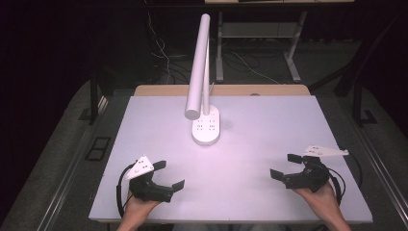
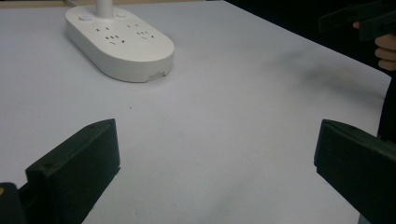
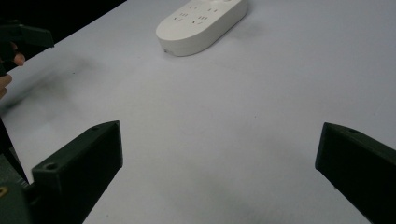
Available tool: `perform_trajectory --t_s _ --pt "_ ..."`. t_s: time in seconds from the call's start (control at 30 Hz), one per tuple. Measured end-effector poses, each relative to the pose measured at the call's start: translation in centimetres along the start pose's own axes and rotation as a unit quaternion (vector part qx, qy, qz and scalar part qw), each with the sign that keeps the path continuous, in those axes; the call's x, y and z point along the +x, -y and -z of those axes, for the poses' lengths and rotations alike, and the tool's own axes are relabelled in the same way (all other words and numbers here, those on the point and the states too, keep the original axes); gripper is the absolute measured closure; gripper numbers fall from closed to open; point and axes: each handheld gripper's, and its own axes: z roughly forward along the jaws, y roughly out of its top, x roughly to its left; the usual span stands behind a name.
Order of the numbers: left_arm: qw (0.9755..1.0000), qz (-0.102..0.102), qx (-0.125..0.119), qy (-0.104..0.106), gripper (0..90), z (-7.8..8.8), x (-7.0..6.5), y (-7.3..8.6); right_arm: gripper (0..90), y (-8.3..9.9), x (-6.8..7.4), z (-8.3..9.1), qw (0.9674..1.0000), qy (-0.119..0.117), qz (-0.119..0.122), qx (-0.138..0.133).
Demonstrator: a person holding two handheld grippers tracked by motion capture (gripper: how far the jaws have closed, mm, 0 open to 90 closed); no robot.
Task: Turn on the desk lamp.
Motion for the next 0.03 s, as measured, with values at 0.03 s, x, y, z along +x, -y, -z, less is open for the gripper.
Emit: perform_trajectory --t_s 0.03 --pt "1.0000 0.000 -0.001 0.000 0.0 0.03 -0.01 0.00 0.5 0.25 0.03 0.05 1.0000 0.001 0.001 0.003"
